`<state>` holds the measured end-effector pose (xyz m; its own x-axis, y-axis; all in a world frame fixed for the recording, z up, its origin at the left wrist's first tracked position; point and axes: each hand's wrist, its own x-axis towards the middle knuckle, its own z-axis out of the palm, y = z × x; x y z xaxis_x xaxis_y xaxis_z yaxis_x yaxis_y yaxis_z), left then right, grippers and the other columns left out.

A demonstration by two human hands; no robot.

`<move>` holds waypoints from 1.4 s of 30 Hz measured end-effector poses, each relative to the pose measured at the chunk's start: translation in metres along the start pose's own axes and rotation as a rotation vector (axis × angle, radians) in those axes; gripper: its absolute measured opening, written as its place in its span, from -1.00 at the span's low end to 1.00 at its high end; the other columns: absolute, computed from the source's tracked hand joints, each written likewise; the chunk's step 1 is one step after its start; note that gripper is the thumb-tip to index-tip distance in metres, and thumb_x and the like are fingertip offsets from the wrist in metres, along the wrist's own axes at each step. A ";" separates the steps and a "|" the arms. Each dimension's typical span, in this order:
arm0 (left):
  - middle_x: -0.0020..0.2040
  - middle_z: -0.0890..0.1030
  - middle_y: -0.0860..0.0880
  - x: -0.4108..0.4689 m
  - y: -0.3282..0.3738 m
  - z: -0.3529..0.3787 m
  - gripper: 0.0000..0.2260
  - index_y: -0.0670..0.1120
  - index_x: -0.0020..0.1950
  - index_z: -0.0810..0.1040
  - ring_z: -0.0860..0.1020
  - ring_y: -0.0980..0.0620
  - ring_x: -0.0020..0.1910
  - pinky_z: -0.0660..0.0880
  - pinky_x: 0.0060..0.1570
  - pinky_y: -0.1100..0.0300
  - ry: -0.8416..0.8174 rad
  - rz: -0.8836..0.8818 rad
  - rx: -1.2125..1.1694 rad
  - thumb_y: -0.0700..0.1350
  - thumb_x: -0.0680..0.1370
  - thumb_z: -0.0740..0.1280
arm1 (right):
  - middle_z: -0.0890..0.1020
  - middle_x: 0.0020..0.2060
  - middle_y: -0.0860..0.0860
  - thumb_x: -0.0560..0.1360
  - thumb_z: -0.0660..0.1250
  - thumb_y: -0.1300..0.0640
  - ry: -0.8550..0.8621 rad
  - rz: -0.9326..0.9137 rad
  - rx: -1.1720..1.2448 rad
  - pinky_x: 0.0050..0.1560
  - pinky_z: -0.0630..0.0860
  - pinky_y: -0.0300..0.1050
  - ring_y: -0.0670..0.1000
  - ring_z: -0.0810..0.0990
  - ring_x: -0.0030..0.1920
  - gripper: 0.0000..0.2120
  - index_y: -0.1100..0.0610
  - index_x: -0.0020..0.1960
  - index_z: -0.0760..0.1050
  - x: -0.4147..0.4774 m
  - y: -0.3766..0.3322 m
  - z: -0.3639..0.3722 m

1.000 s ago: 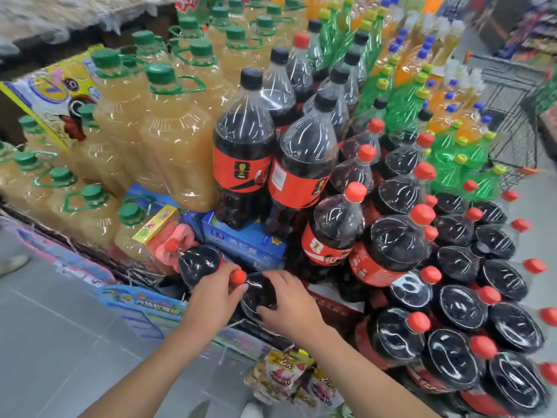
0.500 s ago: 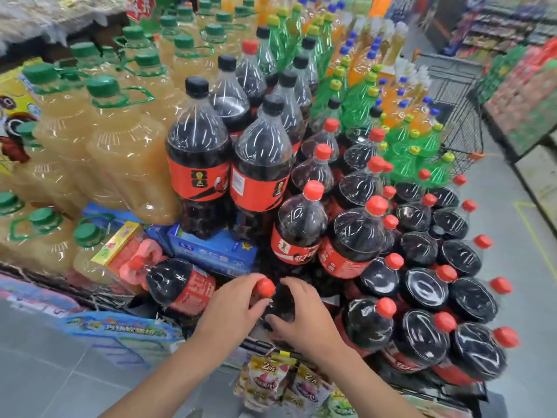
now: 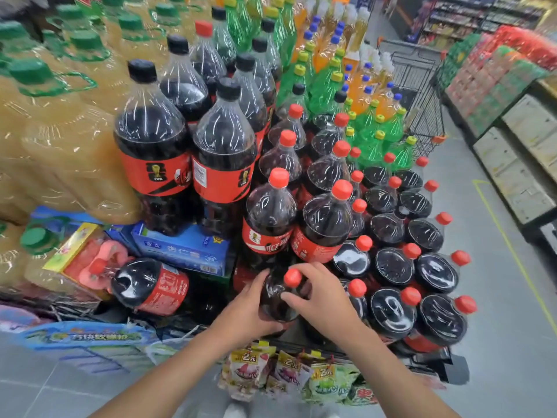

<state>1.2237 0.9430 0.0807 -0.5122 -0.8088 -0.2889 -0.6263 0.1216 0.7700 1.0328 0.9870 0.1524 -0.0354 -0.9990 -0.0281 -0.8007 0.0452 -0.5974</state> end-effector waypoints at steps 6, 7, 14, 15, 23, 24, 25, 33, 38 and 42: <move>0.35 0.55 0.10 0.009 -0.006 0.014 0.06 0.22 0.55 0.09 0.60 0.10 0.25 0.59 0.21 0.08 0.039 -0.028 -0.058 0.26 0.22 0.64 | 0.52 -0.12 -0.11 0.37 0.59 0.00 0.040 -0.023 -0.005 -0.05 0.35 -0.41 -0.13 0.47 -0.08 -0.74 0.01 0.01 0.65 0.016 -0.007 -0.004; 0.33 0.56 0.10 0.009 -0.006 0.014 0.05 0.23 0.54 0.09 0.60 0.09 0.24 0.60 0.19 0.06 0.046 -0.031 -0.056 0.28 0.22 0.64 | 0.53 -0.14 -0.10 0.37 0.60 0.00 0.036 -0.025 -0.017 -0.06 0.36 -0.38 -0.12 0.48 -0.09 -0.75 0.01 -0.01 0.66 0.017 -0.007 -0.006; 0.29 0.59 0.16 0.008 0.004 0.029 -0.03 0.33 0.47 0.14 0.61 0.10 0.24 0.59 0.20 0.01 0.051 -0.021 -0.101 0.26 0.21 0.63 | 0.49 -0.15 -0.15 0.37 0.59 0.01 0.026 0.014 -0.023 -0.10 0.34 -0.43 -0.13 0.50 -0.10 -0.79 -0.03 -0.02 0.68 0.008 -0.001 -0.015; 0.29 0.59 0.16 0.008 0.006 0.032 -0.04 0.34 0.46 0.15 0.60 0.12 0.24 0.59 0.21 0.01 0.046 -0.016 -0.115 0.24 0.22 0.64 | 0.48 -0.15 -0.16 0.38 0.59 0.01 0.026 0.021 -0.029 -0.10 0.33 -0.45 -0.13 0.50 -0.10 -0.79 -0.03 -0.01 0.68 0.006 0.001 -0.017; 0.38 0.54 0.10 0.019 0.016 0.039 0.01 0.26 0.54 0.08 0.56 0.07 0.32 0.56 0.27 0.04 0.005 -0.008 -0.100 0.22 0.26 0.63 | 0.50 -0.06 -0.18 0.43 0.55 -0.01 0.050 0.063 -0.001 -0.02 0.44 -0.35 -0.20 0.51 -0.05 -0.78 -0.06 0.06 0.64 0.001 0.010 -0.020; 0.38 0.53 0.09 0.020 0.016 0.038 0.02 0.23 0.55 0.08 0.56 0.06 0.33 0.56 0.27 0.05 -0.004 -0.010 -0.095 0.22 0.26 0.63 | 0.50 -0.05 -0.17 0.44 0.54 -0.02 0.044 0.067 -0.009 0.00 0.47 -0.29 -0.18 0.51 -0.05 -0.77 -0.07 0.07 0.63 0.002 0.010 -0.021; 0.38 0.53 0.10 0.021 0.016 0.038 0.02 0.22 0.55 0.08 0.56 0.07 0.33 0.56 0.27 0.05 -0.007 -0.009 -0.096 0.22 0.26 0.63 | 0.50 -0.04 -0.16 0.45 0.53 -0.03 0.032 0.068 -0.025 0.01 0.48 -0.25 -0.16 0.51 -0.05 -0.77 -0.07 0.08 0.62 0.003 0.010 -0.021; 0.42 0.48 0.14 0.021 0.008 0.037 0.14 0.26 0.61 -0.02 0.52 0.10 0.37 0.52 0.33 0.04 0.027 -0.001 -0.117 0.26 0.22 0.64 | 0.53 0.13 -0.15 0.47 0.50 -0.08 0.004 0.015 -0.070 0.09 0.49 -0.18 -0.13 0.53 0.02 -0.56 -0.06 0.32 0.54 -0.003 0.009 -0.026; 0.52 0.40 0.12 0.025 0.003 0.038 0.15 0.31 0.61 -0.01 0.48 0.10 0.42 0.51 0.36 0.01 0.013 0.034 -0.059 0.39 0.20 0.61 | 0.47 0.24 -0.19 0.51 0.48 -0.03 0.033 -0.030 -0.053 0.24 0.41 -0.33 -0.18 0.45 0.21 -0.52 -0.05 0.39 0.48 -0.013 0.011 -0.027; 0.63 0.22 0.14 0.017 0.009 0.022 0.13 0.16 0.68 -0.02 0.27 0.15 0.57 0.33 0.50 0.14 0.009 0.106 0.053 0.33 0.30 0.57 | 0.50 0.26 -0.18 0.50 0.50 0.02 0.139 -0.126 -0.057 0.35 0.24 -0.44 -0.19 0.41 0.34 -0.57 -0.02 0.35 0.53 -0.012 0.001 -0.019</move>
<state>1.1958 0.9434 0.0703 -0.5719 -0.7950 -0.2022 -0.5992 0.2365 0.7649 1.0215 0.9992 0.1674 -0.0117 -0.9875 0.1574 -0.8365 -0.0766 -0.5427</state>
